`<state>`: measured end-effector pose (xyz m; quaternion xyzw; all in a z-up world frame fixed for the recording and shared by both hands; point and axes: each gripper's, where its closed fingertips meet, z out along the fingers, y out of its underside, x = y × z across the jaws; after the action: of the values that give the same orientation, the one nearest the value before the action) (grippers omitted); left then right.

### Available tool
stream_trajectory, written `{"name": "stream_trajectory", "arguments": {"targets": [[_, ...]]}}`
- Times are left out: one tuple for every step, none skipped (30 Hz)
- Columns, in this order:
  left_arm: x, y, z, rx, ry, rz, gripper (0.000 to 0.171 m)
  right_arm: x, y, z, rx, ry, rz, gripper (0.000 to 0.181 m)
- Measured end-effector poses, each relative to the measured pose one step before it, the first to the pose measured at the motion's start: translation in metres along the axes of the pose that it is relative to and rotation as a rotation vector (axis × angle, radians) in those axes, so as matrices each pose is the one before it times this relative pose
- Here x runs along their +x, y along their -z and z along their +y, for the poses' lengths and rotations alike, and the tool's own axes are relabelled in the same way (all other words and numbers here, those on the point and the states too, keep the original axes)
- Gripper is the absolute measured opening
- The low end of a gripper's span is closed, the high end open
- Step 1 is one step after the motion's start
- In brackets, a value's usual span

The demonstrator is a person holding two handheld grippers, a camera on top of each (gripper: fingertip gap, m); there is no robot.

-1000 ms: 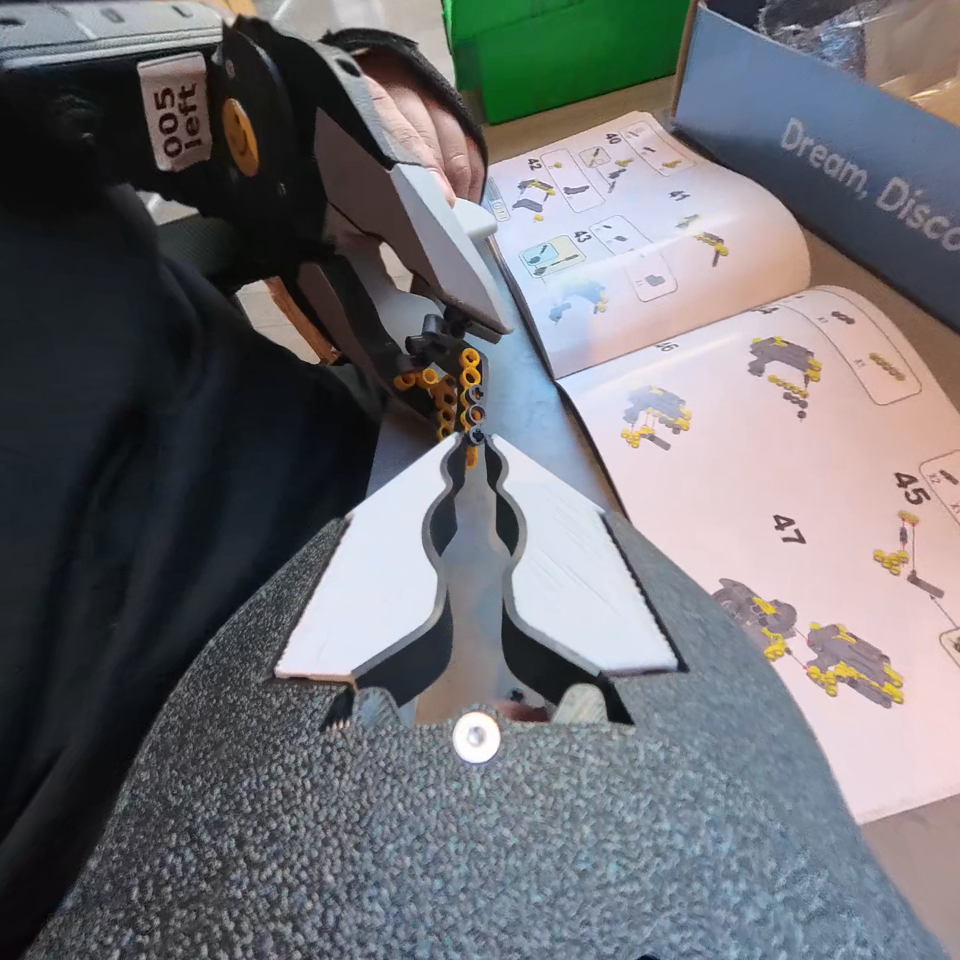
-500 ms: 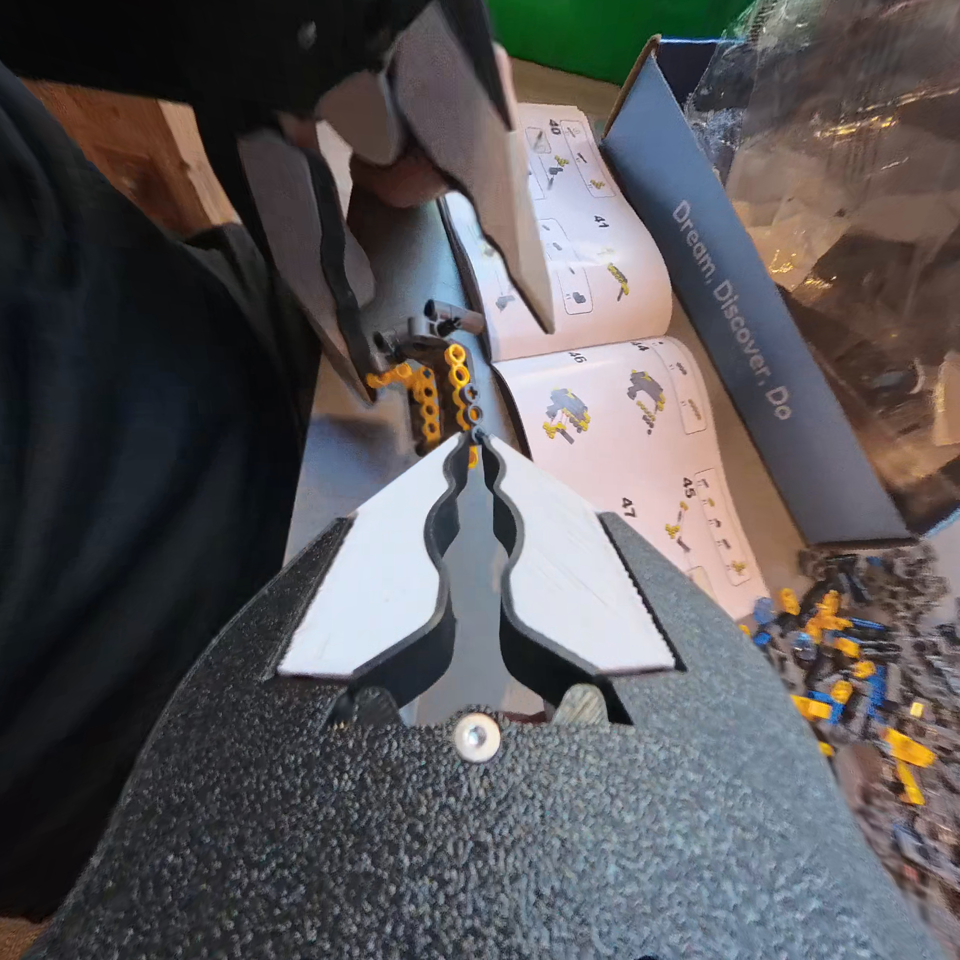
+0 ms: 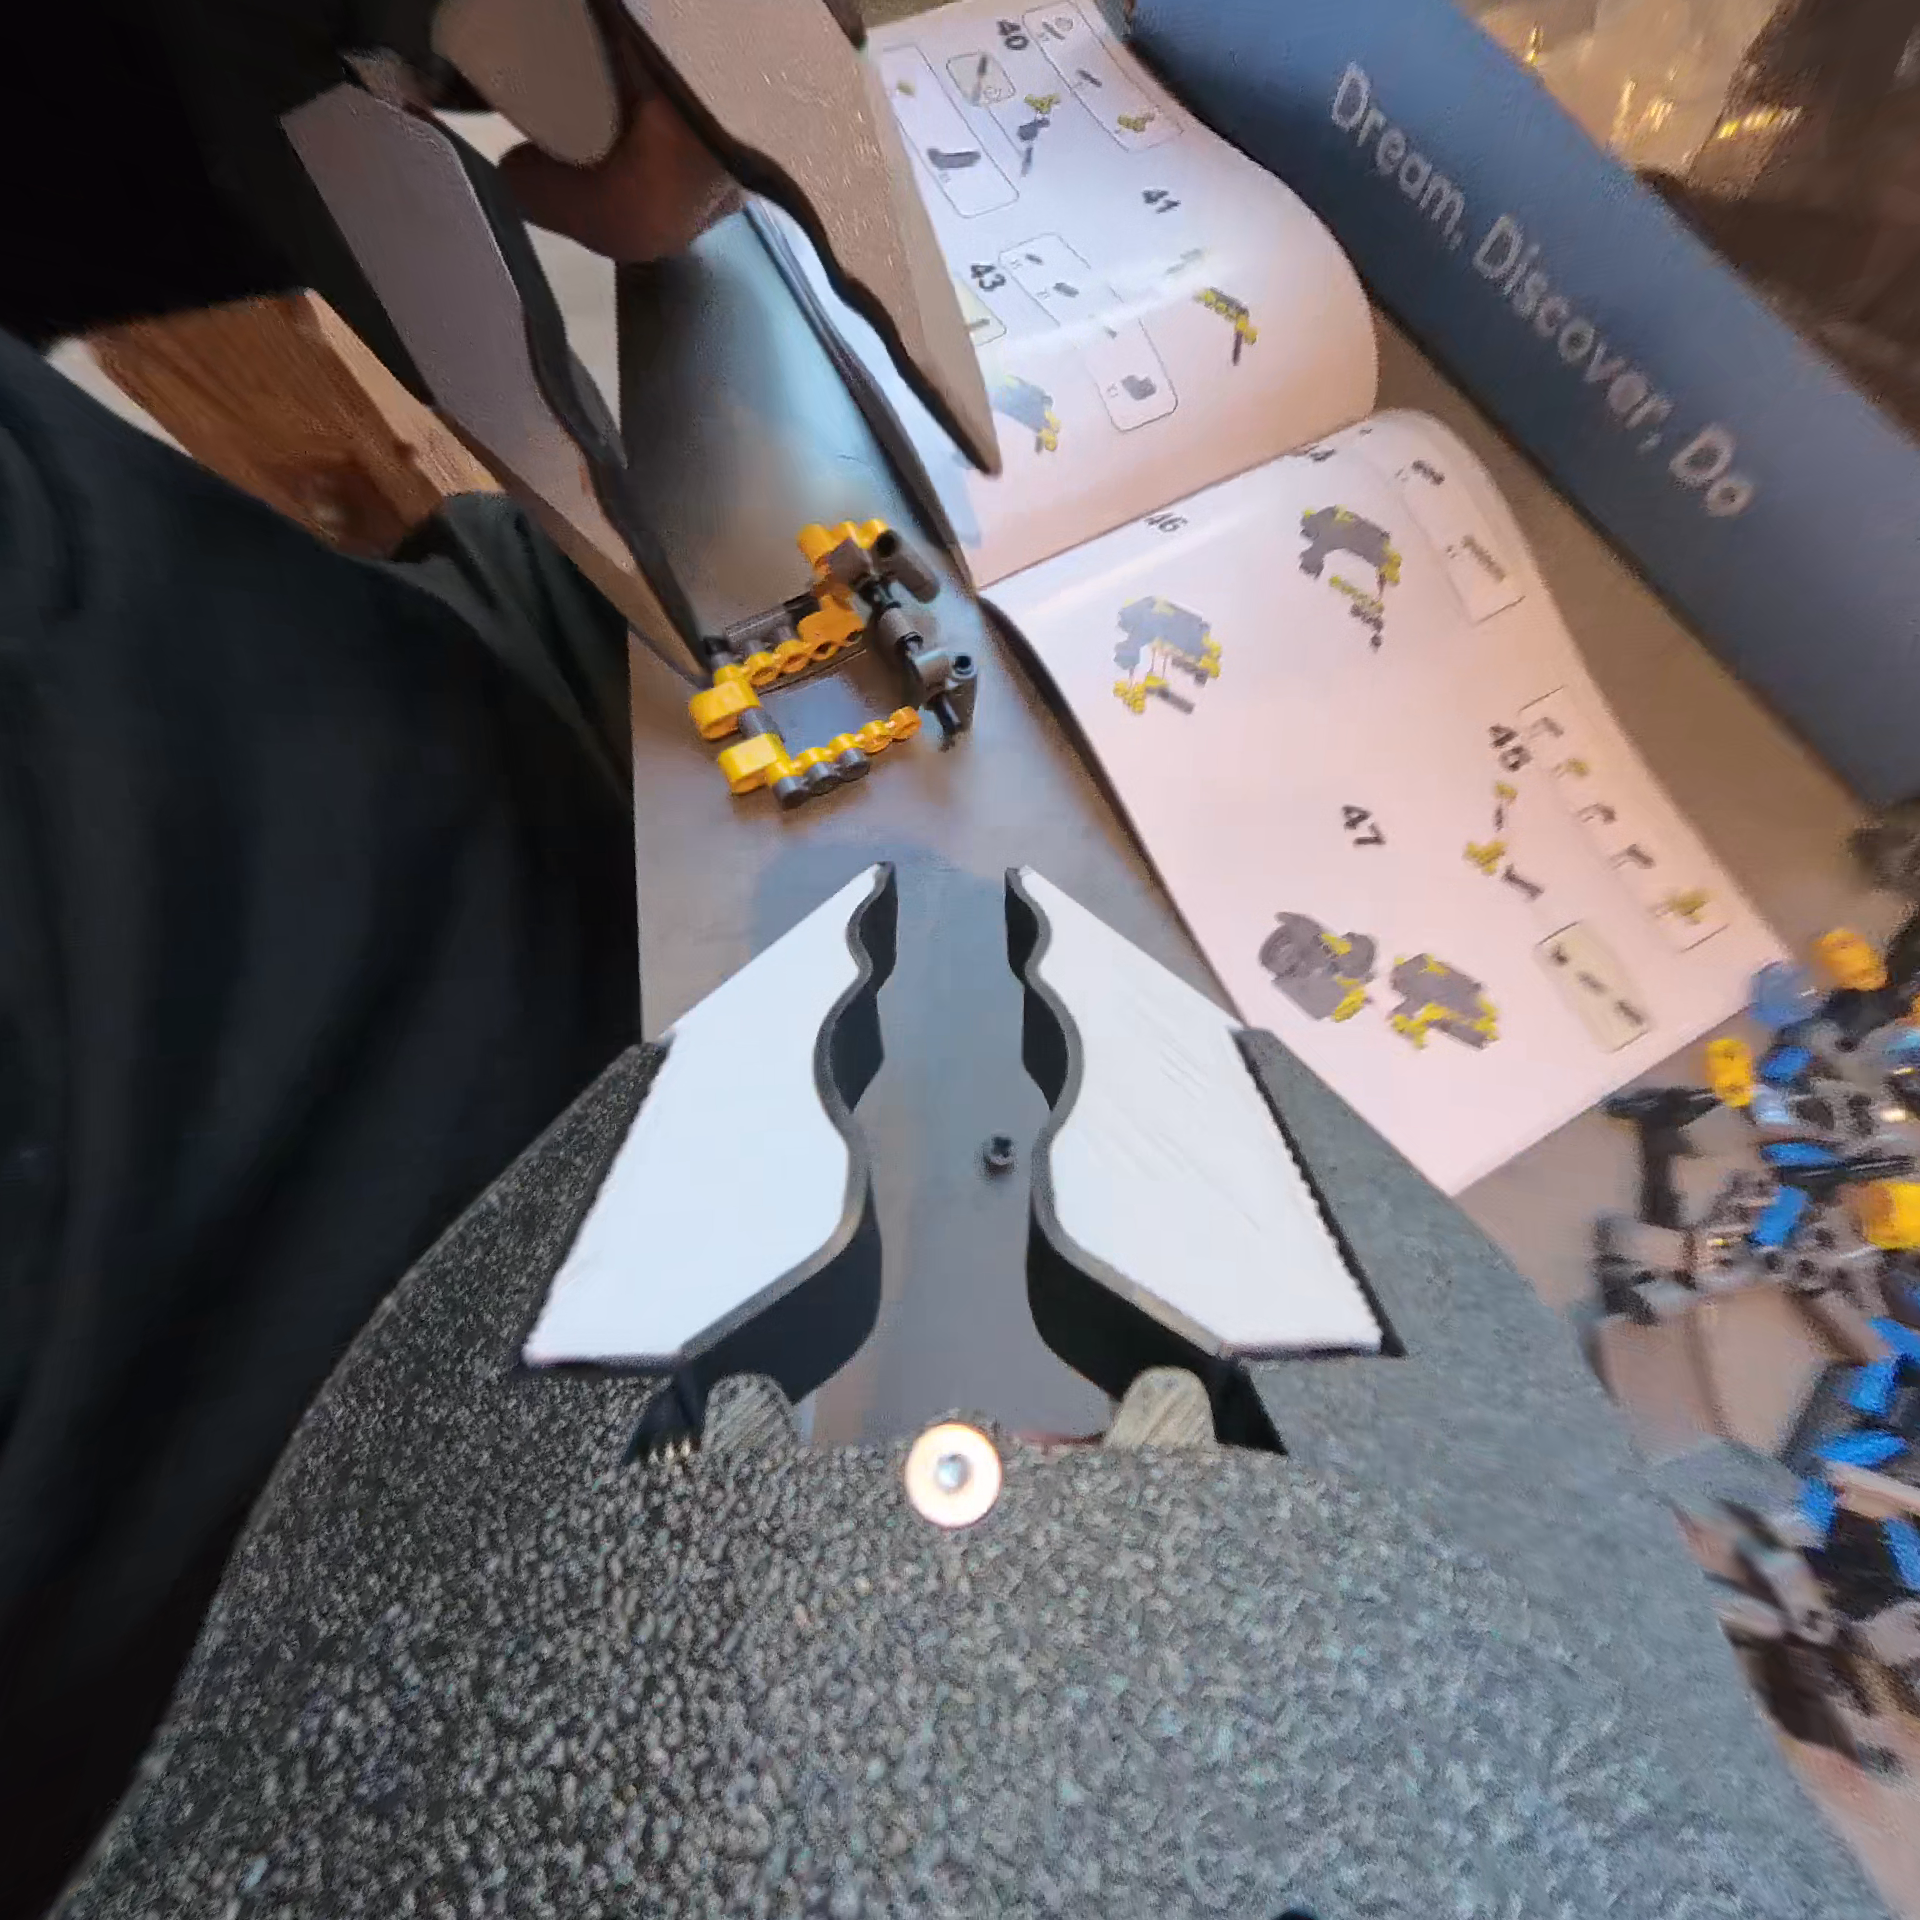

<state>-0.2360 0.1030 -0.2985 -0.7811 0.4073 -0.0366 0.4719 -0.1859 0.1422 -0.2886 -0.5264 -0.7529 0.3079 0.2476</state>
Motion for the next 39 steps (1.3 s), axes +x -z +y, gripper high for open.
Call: {"name": "stream_trajectory", "arguments": {"targets": [[-0.00022, 0.00381, 0.00112, 0.00409, -0.0015, -0.0107, 0.071, -0.00211, -0.00065, 0.00270, 0.0114, -0.0246, -0.0109, 0.019], [-0.00017, 0.00413, 0.00132, 0.00345, -0.0020, -0.0086, 0.072, -0.00208, -0.00107, 0.00287, 0.0061, -0.0095, -0.0016, 0.020], [0.00046, 0.00399, 0.00164, 0.00342, 0.0015, -0.0007, 0.072, -0.00198, -0.00133, 0.00332, -0.0014, -0.0006, 0.0025, 0.020], [0.00101, 0.00345, 0.00190, 0.00285, 0.0086, 0.0055, 0.072, -0.00217, -0.00154, 0.00276, -0.0021, 0.0039, 0.0012, 0.020], [0.00144, 0.00253, 0.00253, -0.00308, 0.0119, 0.0110, 0.072, -0.00222, -0.00157, 0.00197, 0.0010, 0.0010, -0.0024, 0.020], [0.00133, 0.00156, 0.00309, -0.00832, 0.0101, 0.0112, 0.072, -0.00277, -0.00163, 0.00110, 0.0029, -0.0074, -0.0106, 0.020], [0.00006, 0.00068, 0.00308, -0.01076, 0.0051, 0.0044, 0.072, -0.00360, -0.00185, 0.00055, 0.0036, -0.0143, -0.0196, 0.020], [-0.00083, 0.00006, 0.00255, -0.01067, 0.0006, -0.0011, 0.071, -0.00354, -0.00173, 0.00005, 0.0043, -0.0143, -0.0206, 0.020], [-0.00053, -0.00044, 0.00160, -0.00842, -0.0012, 0.0021, 0.071, -0.00292, -0.00170, -0.00020, 0.0051, -0.0102, -0.0155, 0.020], [-0.00048, -0.00095, 0.00081, -0.00617, 0.0018, 0.0045, 0.070, -0.00251, -0.00166, -0.00041, 0.0048, -0.0091, -0.0144, 0.020], [-0.00106, -0.00138, -0.00028, -0.00259, 0.0077, 0.0040, 0.070, -0.00293, -0.00162, -0.00070, 0.0047, -0.0128, -0.0183, 0.020], [-0.00064, -0.00192, -0.00088, -0.00151, 0.0125, 0.0062, 0.070, -0.00290, -0.00162, -0.00054, 0.0044, -0.0184, -0.0207, 0.020], [0.00153, -0.00226, -0.00075, -0.00466, 0.0129, 0.0175, 0.072, -0.00241, -0.00164, -0.00010, 0.0022, -0.0202, -0.0200, 0.020], [0.00244, -0.00268, -0.00007, -0.01064, 0.0103, 0.0179, 0.074, -0.00186, -0.00153, 0.00009, 0.0014, -0.0153, -0.0164, 0.021], [0.00266, -0.00316, 0.00037, -0.01554, 0.0060, 0.0115, 0.079, -0.00116, -0.00153, 0.00038, 0.0016, -0.0083, -0.0092, 0.021], [0.00266, -0.00315, 0.00102, -0.01778, 0.0002, 0.0047, 0.082, -0.00083, -0.00158, 0.00082, -0.0005, -0.0044, -0.0040, 0.022], [0.00045, -0.00201, -0.00146, -0.00210, 0.0059, -0.0104, 0.082, -0.00138, -0.00190, 0.00105, -0.0039, -0.0038, -0.0055, 0.022], [-0.00090, -0.00176, -0.00131, -0.00143, 0.0069, -0.0141, 0.083, -0.00182, -0.00173, 0.00071, -0.0064, -0.0021, -0.0063, 0.023], [-0.00029, -0.00197, -0.00111, -0.00182, 0.0134, -0.0049, 0.082, -0.00130, -0.00144, -0.00038, -0.0031, 0.0035, -0.0019, 0.024], [0.00047, -0.00196, -0.00051, -0.00438, 0.0171, 0.0057, 0.077, -0.00096, -0.00130, -0.00091, -0.0003, 0.0083, 0.0014, 0.024], [0.00012, -0.00169, -0.00032, -0.00584, 0.0180, 0.0070, 0.073, -0.00059, -0.00138, -0.00089, -0.0024, 0.0092, 0.0019, 0.024], [0.00076, -0.00129, -0.00006, -0.00517, 0.0136, 0.0108, 0.067, -0.00002, -0.00159, -0.00022, -0.0060, 0.0093, 0.0037, 0.024], [0.00126, -0.00068, 0.00030, -0.00496, 0.0072, 0.0138, 0.057, 0.00029, -0.00189, -0.00003, -0.0088, 0.0114, 0.0055, 0.024], [0.00075, -0.00056, 0.00019, -0.00261, 0.0059, 0.0105, 0.056, 0.00002, -0.00187, 0.00018, -0.0101, 0.0149, 0.0063, 0.024], [-0.00004, -0.00049, -0.00008, -0.00279, 0.0101, 0.0061, 0.055, 0.00021, -0.00198, -0.00029, -0.0077, 0.0205, 0.0111, 0.024], [-0.00054, -0.00047, 0.00004, -0.00254, 0.0096, 0.0027, 0.055, 0.00061, -0.00172, -0.00097, -0.0040, 0.0276, 0.0186, 0.024], [-0.00026, -0.00036, -0.00029, -0.00128, 0.0138, 0.0074, 0.055, 0.00054, -0.00150, -0.00109, -0.0031, 0.0351, 0.0214, 0.023], [-0.00011, -0.00004, -0.00025, -0.00057, 0.0222, 0.0125, 0.055, 0.00135, -0.00129, -0.00153, -0.0005, 0.0424, 0.0297, 0.023], [-0.00028, 0.00031, -0.00029, 0.00019, 0.0290, 0.0162, 0.055, 0.00410, -0.00049, -0.00167, 0.0028, 0.0482, 0.0502, 0.020], [-0.00019, 0.00040, -0.00021, 0.00104, 0.0295, 0.0175, 0.055, 0.00576, 0.00011, -0.00130, 0.0013, 0.0557, 0.0619, 0.020], [0.00025, 0.00034, -0.00026, 0.00332, 0.0299, 0.0205, 0.055, 0.00641, 0.00088, -0.00147, 0.0022, 0.0647, 0.0673, 0.022], [0.00044, 0.00038, -0.00049, 0.00344, 0.0316, 0.0225, 0.055, 0.00524, 0.00182, -0.00258, 0.0088, 0.0724, 0.0622, 0.025], [0.00033, 0.00039, -0.00088, 0.00562, 0.0284, 0.0217, 0.055, 0.00173, 0.00194, -0.00396, 0.0168, 0.0758, 0.0395, 0.028], [0.00081, 0.00043, -0.00085, 0.00413, 0.0225, 0.0233, 0.055, -0.00060, 0.00165, -0.00501, 0.0212, 0.0714, 0.0226, 0.029], [0.00066, 0.00019, -0.00049, 0.00105, 0.0181, 0.0214, 0.055, -0.00038, 0.00110, -0.00375, 0.0142, 0.0632, 0.0181, 0.026], [-0.00072, 0.00031, -0.00054, 0.00189, 0.0125, 0.0101, 0.055, -0.00072, 0.00005, -0.00135, 0.0046, 0.0533, 0.0065, 0.018], [-0.00111, 0.00056, -0.00130, 0.00729, 0.0077, 0.0043, 0.054, -0.00215, -0.00088, 0.00036, 0.0003, 0.0360, -0.0120, 0.014], [0.00030, 0.00075, -0.00131, 0.00750, 0.0017, 0.0055, 0.055, -0.00122, -0.00095, 0.00108, -0.0033, 0.0133, -0.0146, 0.013], [-0.00023, 0.00116, -0.00204, 0.01363, -0.0048, -0.0062, 0.055, 0.00023, 0.00009, 0.00005, 0.0045, -0.0026, -0.0105, 0.013]]}}
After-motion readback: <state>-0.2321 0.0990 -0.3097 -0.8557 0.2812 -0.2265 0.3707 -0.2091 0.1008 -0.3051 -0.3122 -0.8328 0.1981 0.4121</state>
